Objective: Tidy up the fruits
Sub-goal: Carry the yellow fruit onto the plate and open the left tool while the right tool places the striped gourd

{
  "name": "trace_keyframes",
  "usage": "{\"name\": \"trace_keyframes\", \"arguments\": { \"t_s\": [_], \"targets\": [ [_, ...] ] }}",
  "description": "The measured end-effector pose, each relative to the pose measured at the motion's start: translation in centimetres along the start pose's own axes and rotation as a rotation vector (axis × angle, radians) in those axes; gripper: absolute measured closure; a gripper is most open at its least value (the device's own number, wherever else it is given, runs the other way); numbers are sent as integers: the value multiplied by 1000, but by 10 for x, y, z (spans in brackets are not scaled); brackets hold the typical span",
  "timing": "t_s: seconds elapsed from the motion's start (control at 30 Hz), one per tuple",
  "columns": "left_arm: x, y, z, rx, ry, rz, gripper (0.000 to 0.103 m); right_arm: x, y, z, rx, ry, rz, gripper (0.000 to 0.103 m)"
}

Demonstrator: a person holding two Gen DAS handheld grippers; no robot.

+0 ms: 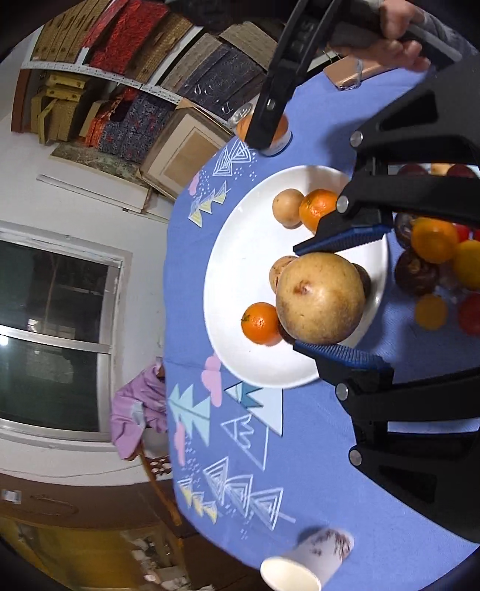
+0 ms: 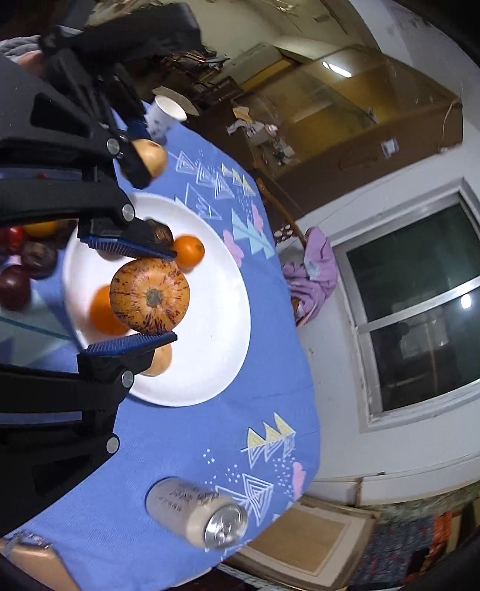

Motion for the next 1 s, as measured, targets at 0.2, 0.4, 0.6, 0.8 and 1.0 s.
{"name": "trace_keyframes", "arguments": {
  "t_s": [0.2,0.4,0.6,0.8,1.0],
  "targets": [
    [-24,1,-48,89,47,-91,58,-9,-16,-62,76,2,-12,64],
    [-50,13,-76,128,32,-201,56,-9,-17,-96,124,34,22,64],
    [-51,8,-75,110,-1,-207,31,-2,-18,-113,135,58,65,64],
    [-42,8,-76,118,16,-182,29,-5,-18,-105,110,39,39,53],
    [-32,6,-59,88,33,-141,23,-5,-22,-76,55,5,17,49]
  ]
}}
Point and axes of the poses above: each gripper's, at about its wrist camera, not at the fingertips, and z roughly against the way its jaws point, x to its left, y to its underside, the point moved 4 cm from there along -z, roughly the way its jaws point, and after that the axes turned 9 degrees about x, right-handed, at the moved point
